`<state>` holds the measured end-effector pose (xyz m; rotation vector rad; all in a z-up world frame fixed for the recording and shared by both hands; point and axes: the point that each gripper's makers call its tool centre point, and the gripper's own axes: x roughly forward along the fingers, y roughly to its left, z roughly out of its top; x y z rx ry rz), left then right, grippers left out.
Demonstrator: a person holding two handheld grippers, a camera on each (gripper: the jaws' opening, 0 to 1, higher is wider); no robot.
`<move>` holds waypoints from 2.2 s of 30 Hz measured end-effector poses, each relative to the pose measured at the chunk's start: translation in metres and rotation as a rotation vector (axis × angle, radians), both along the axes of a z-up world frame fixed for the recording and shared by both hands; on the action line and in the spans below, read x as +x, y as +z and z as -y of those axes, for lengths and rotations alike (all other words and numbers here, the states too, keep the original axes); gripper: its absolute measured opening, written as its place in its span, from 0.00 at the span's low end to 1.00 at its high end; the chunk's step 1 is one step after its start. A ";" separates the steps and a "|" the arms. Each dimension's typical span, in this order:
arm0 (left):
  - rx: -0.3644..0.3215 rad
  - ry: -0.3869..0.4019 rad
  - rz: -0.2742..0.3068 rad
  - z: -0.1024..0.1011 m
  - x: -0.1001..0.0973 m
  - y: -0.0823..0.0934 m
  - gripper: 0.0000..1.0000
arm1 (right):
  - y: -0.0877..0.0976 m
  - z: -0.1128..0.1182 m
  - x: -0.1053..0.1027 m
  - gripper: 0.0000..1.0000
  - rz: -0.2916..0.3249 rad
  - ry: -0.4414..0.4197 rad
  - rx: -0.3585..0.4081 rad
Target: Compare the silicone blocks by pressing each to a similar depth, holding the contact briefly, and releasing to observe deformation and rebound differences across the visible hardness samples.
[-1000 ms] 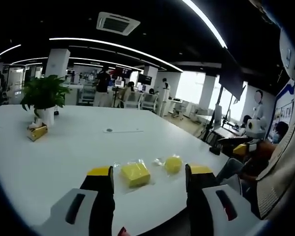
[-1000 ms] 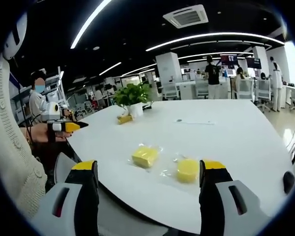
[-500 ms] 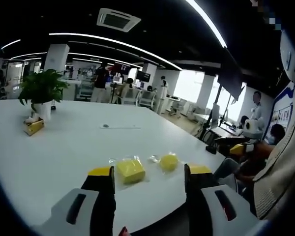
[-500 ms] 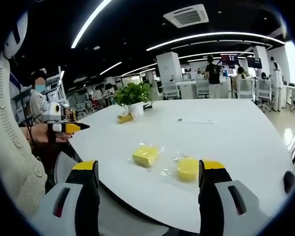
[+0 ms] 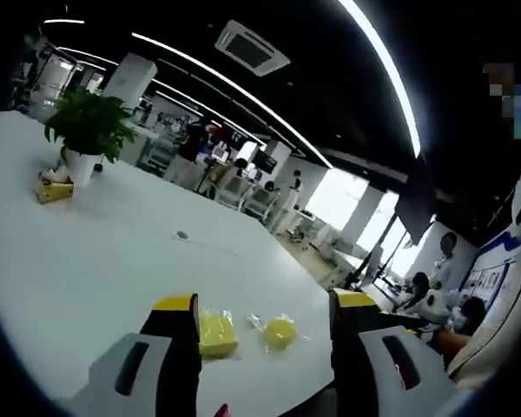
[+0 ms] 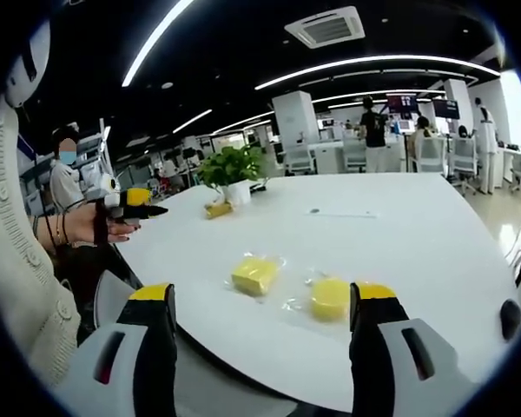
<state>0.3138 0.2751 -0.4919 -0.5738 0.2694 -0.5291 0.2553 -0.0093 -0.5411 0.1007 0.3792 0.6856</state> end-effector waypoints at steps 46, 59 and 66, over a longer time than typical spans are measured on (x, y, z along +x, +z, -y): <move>-0.259 -0.237 -0.503 0.044 0.147 -0.243 0.25 | -0.033 0.008 0.044 0.74 -0.195 -0.104 -0.120; -0.325 -0.239 -0.478 0.042 0.149 -0.240 0.06 | -0.041 0.003 0.049 0.72 -0.222 -0.082 -0.127; -0.188 -0.333 -0.354 0.050 0.147 -0.234 0.00 | -0.043 0.001 0.050 0.70 -0.223 -0.071 -0.126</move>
